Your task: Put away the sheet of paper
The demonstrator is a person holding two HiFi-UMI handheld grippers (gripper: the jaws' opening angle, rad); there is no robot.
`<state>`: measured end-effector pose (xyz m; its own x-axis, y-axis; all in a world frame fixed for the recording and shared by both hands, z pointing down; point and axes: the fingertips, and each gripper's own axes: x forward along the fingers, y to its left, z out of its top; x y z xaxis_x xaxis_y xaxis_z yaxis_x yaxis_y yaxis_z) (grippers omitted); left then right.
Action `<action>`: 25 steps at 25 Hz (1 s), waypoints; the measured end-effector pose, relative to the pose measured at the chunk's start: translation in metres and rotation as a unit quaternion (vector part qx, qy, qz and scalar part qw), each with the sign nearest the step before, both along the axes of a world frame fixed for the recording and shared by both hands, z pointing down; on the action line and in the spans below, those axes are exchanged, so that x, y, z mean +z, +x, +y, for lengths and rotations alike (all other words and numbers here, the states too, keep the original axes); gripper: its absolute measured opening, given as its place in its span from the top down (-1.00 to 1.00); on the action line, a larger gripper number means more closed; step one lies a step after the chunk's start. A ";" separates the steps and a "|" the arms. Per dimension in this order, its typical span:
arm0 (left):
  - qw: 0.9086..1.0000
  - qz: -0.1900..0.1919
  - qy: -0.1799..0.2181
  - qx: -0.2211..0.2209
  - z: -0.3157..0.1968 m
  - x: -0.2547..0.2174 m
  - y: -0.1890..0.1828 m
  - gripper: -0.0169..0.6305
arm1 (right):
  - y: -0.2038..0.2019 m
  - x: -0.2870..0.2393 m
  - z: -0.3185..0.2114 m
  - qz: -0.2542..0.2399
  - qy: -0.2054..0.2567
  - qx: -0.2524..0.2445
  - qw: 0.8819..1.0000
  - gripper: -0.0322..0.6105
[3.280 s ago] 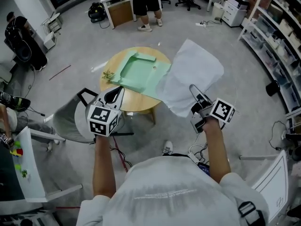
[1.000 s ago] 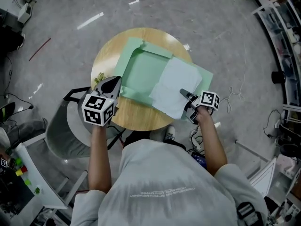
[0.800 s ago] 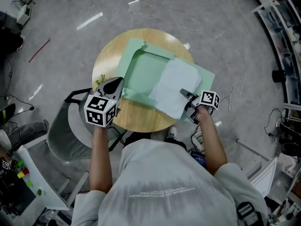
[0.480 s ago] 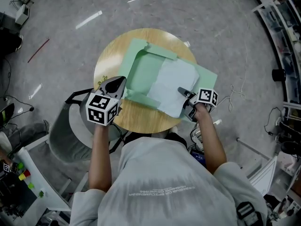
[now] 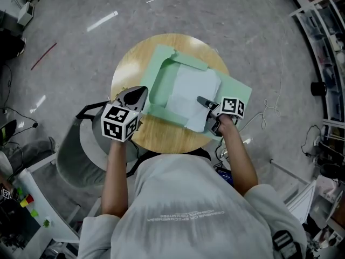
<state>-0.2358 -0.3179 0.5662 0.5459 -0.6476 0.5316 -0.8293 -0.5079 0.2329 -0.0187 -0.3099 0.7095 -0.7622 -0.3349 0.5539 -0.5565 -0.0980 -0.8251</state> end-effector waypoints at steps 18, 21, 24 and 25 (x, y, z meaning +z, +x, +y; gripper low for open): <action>0.999 0.025 -0.006 0.032 0.017 0.007 0.032 0.89 | 0.058 0.024 0.046 0.088 -0.026 0.000 0.996 0.68; 0.999 0.025 -0.005 0.031 0.020 0.005 0.032 0.89 | 0.060 0.025 0.047 0.096 -0.027 0.000 0.995 0.75; 0.999 0.023 -0.004 0.027 0.021 0.004 0.031 0.89 | 0.061 0.025 0.045 0.097 -0.027 0.006 0.995 0.76; 0.999 0.022 -0.004 0.025 0.020 0.003 0.029 0.89 | 0.060 0.025 0.043 0.096 -0.027 0.010 0.995 0.76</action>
<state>-0.2066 -0.2977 0.5697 0.6007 -0.6144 0.5115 -0.7917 -0.5463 0.2736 0.0411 -0.2664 0.7343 -0.6342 -0.3156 0.7058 -0.7005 -0.1519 -0.6973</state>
